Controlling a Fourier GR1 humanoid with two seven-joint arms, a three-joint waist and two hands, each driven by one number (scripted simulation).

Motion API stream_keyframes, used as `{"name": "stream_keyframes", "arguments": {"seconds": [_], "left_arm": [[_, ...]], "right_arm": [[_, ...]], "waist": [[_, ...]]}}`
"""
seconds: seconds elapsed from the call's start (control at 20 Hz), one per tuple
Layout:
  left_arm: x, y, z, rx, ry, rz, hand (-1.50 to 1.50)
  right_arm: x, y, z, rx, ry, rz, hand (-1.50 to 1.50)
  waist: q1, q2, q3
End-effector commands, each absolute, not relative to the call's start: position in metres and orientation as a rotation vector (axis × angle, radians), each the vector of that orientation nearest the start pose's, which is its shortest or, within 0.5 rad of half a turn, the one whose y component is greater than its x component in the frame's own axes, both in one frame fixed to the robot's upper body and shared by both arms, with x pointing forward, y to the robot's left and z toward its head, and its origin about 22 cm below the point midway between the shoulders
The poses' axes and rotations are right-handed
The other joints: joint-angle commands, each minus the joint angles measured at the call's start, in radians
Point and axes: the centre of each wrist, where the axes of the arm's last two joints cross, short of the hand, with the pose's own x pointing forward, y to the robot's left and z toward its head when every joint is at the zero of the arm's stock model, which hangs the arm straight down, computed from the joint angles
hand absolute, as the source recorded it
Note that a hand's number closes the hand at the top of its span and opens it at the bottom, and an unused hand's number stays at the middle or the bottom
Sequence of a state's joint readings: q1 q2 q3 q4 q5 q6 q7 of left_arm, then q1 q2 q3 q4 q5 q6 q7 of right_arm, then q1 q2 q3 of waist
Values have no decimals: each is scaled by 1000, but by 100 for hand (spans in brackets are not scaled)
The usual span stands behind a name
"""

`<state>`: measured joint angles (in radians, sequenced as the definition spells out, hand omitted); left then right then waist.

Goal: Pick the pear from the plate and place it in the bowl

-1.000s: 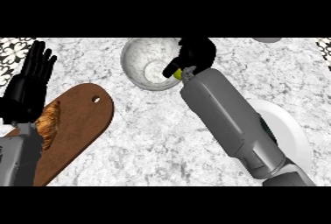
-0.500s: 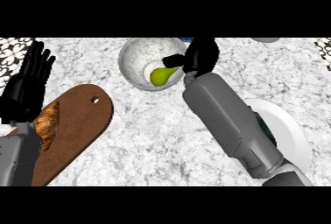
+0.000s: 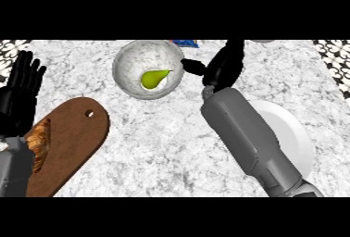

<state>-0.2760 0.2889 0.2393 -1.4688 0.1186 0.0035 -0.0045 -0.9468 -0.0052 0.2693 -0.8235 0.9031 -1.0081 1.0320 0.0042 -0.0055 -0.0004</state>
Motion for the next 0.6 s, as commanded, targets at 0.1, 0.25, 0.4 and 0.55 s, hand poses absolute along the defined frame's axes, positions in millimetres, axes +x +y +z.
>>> {"name": "stream_keyframes", "arguments": {"seconds": [0.1, 0.25, 0.4, 0.55], "left_arm": [[282, 338, 62, 246, -1748, 63, 0], [287, 337, 81, 280, -1765, 69, 0], [282, 355, 77, 278, -1760, 66, 0], [291, 339, 83, 273, -1775, 64, 0]], "right_arm": [[357, -78, 66, -948, -1444, -380, -150], [332, -114, 75, -936, -1496, -403, -150], [297, -143, 75, -929, -1494, -404, -150], [253, -166, 68, -922, -1514, -398, -150]], "waist": [[-40, -13, 0], [-47, -11, 1], [-38, -5, 0], [-38, -2, 1]]}}
